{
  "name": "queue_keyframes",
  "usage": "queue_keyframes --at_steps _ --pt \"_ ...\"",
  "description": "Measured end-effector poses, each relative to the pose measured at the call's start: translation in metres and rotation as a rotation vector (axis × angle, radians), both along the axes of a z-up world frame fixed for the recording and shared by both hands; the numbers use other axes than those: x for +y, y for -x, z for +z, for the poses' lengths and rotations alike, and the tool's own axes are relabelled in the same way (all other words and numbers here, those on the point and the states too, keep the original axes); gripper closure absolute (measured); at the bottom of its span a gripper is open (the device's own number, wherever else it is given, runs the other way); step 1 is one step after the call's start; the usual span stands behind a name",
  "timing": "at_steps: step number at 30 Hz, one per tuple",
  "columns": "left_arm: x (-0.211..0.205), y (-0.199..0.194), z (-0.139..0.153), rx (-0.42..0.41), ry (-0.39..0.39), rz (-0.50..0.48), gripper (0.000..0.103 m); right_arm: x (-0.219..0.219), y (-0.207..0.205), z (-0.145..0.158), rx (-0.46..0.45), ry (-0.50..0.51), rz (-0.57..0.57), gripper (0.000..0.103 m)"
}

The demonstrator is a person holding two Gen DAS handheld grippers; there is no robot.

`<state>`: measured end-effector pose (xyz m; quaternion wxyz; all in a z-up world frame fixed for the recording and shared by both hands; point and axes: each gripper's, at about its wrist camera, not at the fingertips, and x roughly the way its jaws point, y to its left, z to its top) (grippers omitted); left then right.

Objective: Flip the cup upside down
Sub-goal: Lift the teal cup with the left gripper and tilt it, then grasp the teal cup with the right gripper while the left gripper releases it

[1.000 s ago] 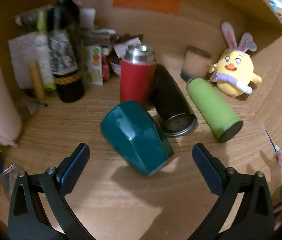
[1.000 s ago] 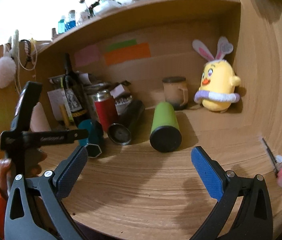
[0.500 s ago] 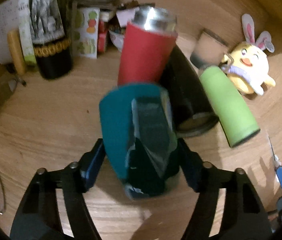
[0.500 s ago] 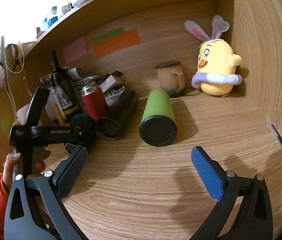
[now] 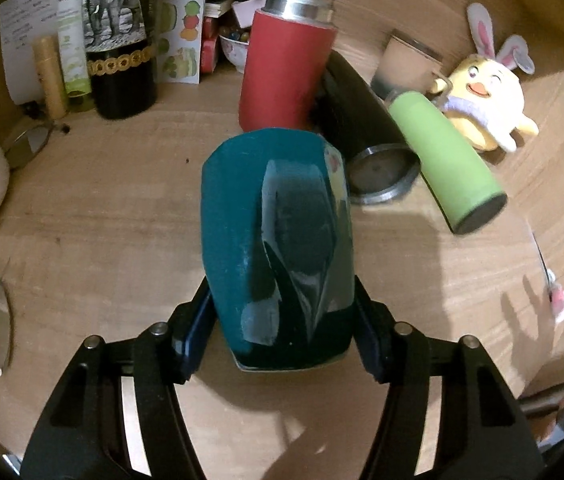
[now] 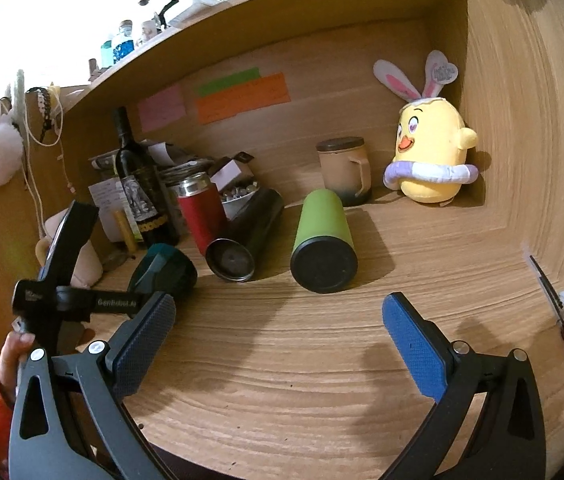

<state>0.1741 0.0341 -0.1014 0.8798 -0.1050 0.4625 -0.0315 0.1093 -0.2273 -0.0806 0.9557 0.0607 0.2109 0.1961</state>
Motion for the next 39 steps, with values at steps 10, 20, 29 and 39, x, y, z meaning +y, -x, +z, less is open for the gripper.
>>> queue_keyframes --at_steps 10,20,29,39 --pt "-0.029 0.049 -0.002 -0.039 -0.023 -0.043 0.043 0.006 0.020 0.000 -0.010 0.026 0.005 0.000" --pt "-0.046 0.084 -0.002 -0.073 0.040 -0.137 0.042 0.005 0.032 0.002 -0.008 0.035 0.003 0.000" --pt "-0.005 0.132 0.024 -0.264 -0.099 -0.059 0.041 0.044 0.025 -0.014 0.042 0.058 0.101 0.000" --pt "0.029 0.105 0.026 -0.314 -0.098 -0.029 0.071 0.128 0.017 -0.050 0.136 0.131 0.226 0.000"
